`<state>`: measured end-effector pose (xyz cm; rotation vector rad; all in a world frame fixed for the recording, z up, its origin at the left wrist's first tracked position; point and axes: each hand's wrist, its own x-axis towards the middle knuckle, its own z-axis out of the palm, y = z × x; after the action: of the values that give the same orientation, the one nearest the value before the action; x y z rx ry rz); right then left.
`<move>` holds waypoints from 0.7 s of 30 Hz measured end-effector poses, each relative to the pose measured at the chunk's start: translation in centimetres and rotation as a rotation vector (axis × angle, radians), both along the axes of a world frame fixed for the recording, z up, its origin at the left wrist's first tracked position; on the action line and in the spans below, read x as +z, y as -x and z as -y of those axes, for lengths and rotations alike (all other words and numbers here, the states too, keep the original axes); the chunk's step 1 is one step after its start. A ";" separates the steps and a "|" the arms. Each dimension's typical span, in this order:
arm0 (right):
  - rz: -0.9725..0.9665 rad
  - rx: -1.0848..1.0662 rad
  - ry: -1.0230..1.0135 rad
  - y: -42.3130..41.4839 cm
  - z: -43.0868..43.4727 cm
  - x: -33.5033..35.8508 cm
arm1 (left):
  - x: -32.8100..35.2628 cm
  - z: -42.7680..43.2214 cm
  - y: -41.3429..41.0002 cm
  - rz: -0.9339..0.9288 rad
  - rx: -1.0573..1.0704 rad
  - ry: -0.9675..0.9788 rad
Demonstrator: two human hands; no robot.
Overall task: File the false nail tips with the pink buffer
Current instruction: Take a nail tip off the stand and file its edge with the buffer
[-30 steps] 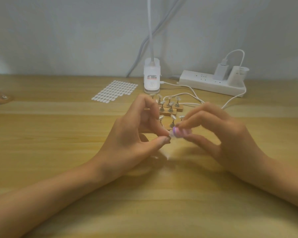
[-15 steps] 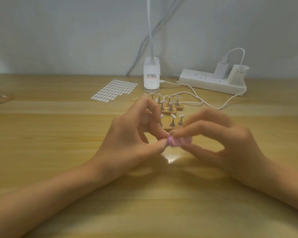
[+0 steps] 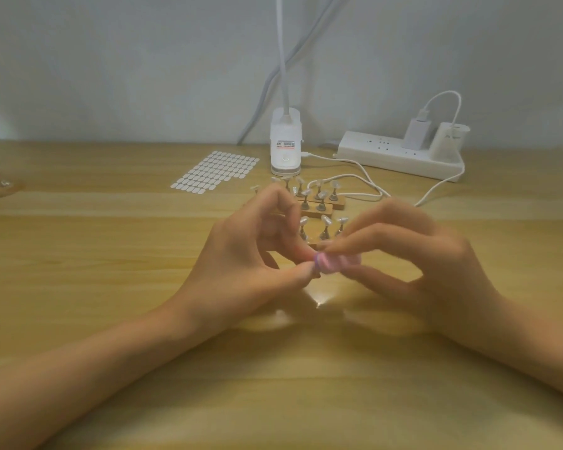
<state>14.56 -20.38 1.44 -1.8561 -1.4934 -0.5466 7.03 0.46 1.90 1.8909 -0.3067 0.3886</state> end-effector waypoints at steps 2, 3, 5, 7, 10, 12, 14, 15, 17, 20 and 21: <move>-0.012 -0.014 -0.014 0.1 0.0 0.1 | 0.0 0.1 0.1 0.000 -0.008 0.006; -0.001 -0.002 -0.019 0.3 -0.1 0.1 | 0.0 0.1 0.2 0.009 -0.017 0.001; 0.015 0.020 -0.009 0.5 -0.2 0.2 | 0.1 0.2 0.2 0.015 -0.024 -0.004; 0.003 -0.013 -0.007 0.2 -0.1 0.3 | 0.0 0.1 0.1 -0.005 -0.015 0.015; -0.013 -0.017 -0.021 0.3 -0.2 0.3 | 0.0 0.0 0.0 -0.016 -0.027 0.047; 0.015 0.032 -0.010 0.5 -0.4 0.2 | 0.0 0.1 0.0 -0.016 -0.038 0.054; 0.005 0.004 -0.019 0.0 -0.3 0.3 | 0.0 0.0 -0.1 -0.034 -0.037 0.072; -0.014 -0.028 -0.032 -0.3 -0.1 0.4 | -0.1 0.0 0.0 -0.043 -0.039 0.083; -0.029 -0.065 -0.055 -0.4 0.1 0.4 | 0.0 0.0 0.1 -0.038 -0.049 0.082; -0.053 -0.057 -0.076 -0.3 0.2 0.1 | 0.1 0.1 0.2 -0.034 -0.081 0.102; -0.076 -0.056 -0.079 -0.3 0.2 0.2 | 0.2 0.1 0.2 -0.043 -0.088 0.118</move>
<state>14.87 -20.59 1.60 -1.8412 -1.3550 -0.5477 6.82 0.38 2.06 1.7614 -0.3298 0.2996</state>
